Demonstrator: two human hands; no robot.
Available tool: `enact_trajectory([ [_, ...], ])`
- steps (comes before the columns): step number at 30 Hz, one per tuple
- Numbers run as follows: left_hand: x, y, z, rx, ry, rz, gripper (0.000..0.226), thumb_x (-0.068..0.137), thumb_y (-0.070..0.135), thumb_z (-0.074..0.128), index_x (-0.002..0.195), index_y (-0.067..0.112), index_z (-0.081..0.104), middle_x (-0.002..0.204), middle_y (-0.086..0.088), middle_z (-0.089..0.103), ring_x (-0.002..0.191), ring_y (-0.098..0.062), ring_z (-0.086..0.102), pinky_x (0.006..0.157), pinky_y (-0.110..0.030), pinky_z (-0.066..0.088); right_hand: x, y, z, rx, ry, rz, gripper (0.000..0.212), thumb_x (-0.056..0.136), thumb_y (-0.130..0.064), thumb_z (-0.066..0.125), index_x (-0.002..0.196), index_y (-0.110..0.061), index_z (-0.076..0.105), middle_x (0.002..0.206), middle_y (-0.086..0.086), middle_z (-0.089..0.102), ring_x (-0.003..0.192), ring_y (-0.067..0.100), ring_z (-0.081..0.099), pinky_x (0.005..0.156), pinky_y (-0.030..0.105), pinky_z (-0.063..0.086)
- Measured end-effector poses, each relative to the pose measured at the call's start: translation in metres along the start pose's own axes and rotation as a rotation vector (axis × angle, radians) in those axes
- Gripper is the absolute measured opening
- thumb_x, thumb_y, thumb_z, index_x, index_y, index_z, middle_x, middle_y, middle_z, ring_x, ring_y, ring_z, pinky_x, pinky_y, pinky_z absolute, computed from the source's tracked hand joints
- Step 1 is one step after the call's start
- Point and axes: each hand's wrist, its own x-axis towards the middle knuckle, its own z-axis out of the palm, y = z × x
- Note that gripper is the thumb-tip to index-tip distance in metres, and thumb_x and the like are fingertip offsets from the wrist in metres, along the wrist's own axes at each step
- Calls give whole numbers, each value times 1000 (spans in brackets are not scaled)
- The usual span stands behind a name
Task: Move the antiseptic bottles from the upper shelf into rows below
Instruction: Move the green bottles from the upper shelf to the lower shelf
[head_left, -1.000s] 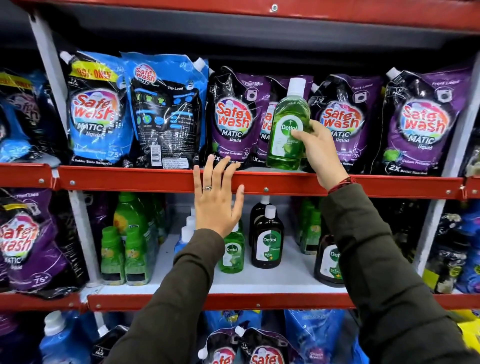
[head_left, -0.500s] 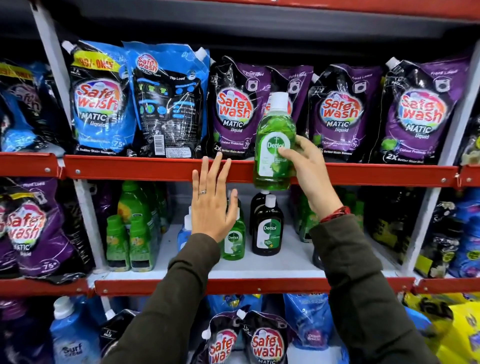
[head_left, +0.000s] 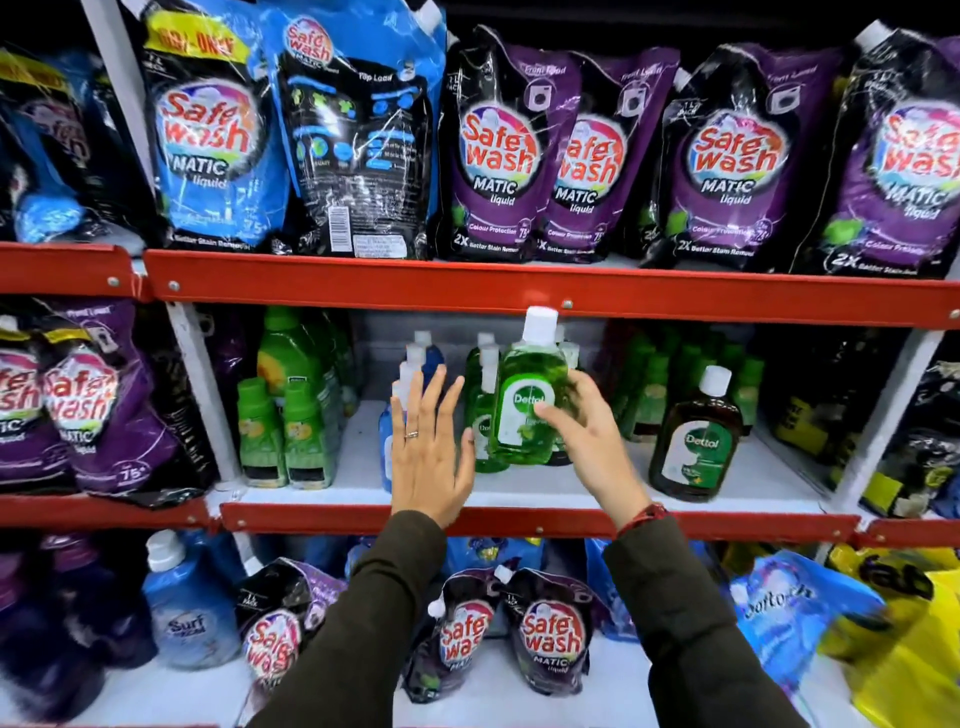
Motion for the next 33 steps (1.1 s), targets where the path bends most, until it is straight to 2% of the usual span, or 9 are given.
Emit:
enact_trajectory([
  [4, -34, -8, 17, 38, -117, -55, 60, 102, 30, 43, 159, 15, 32, 171, -7, 23, 161, -26, 9, 130, -40, -10, -6, 35, 12, -56, -5, 42, 47, 97, -17, 63, 140, -13, 46, 138, 10, 61, 125, 23, 62, 109, 46, 50],
  [6, -52, -11, 27, 37, -195, -74, 60, 103, 35, 39, 160, 16, 32, 172, -7, 22, 161, -25, 7, 131, -41, -6, -5, 53, 17, -77, -10, 50, 50, 95, -22, 63, 141, -14, 44, 140, 9, 59, 128, 23, 60, 112, 45, 48],
  [8, -72, -14, 38, 62, -263, -77, 62, 103, 39, 35, 160, 14, 30, 172, -9, 20, 161, -26, 7, 130, -47, 1, -4, 65, 21, -95, -11, 72, 42, 98, -17, 61, 137, -18, 44, 134, 1, 59, 126, 10, 59, 108, 26, 48],
  [10, -89, -17, 45, 98, -305, -67, 64, 103, 41, 36, 160, 12, 30, 172, -10, 19, 161, -28, 9, 130, -49, 2, -1, 73, 25, -114, -11, 91, 37, 99, -9, 58, 131, -21, 42, 121, -11, 59, 111, -14, 59, 96, 7, 45],
  [12, -98, -20, 49, 138, -326, -50, 65, 104, 42, 37, 160, 12, 31, 172, -9, 18, 160, -28, 12, 130, -48, 1, 4, 82, 29, -128, -14, 96, 39, 99, -8, 58, 134, -16, 43, 122, -6, 61, 110, -7, 61, 103, 18, 49],
  [14, -98, -21, 50, 165, -321, -30, 65, 104, 44, 35, 161, 13, 29, 172, -9, 18, 160, -28, 14, 130, -47, 0, 8, 90, 33, -136, -25, 92, 43, 99, -10, 58, 139, -10, 42, 132, 7, 62, 121, 16, 62, 110, 40, 49],
  [16, -97, -21, 49, 180, -324, -7, 67, 104, 45, 34, 162, 13, 26, 173, -9, 16, 160, -27, 11, 130, -47, 2, 11, 97, 34, -133, -30, 106, 45, 99, -10, 59, 140, -9, 42, 134, 12, 62, 125, 24, 61, 111, 48, 49],
  [22, -96, -16, 48, 213, -344, -4, 69, 105, 46, 31, 164, 13, 19, 174, -9, 14, 161, -27, 7, 130, -48, 4, 16, 102, 38, -83, 15, 147, 40, 98, -6, 58, 133, -16, 42, 135, 16, 61, 127, 26, 61, 111, 50, 48],
  [33, -101, -24, 51, 230, -380, -24, 68, 105, 47, 30, 164, 13, 21, 173, -9, 16, 161, -29, 11, 129, -50, 5, 21, 119, 44, -81, -67, 141, 45, 101, -11, 55, 142, -11, 38, 137, 14, 61, 129, 24, 59, 112, 47, 49],
])
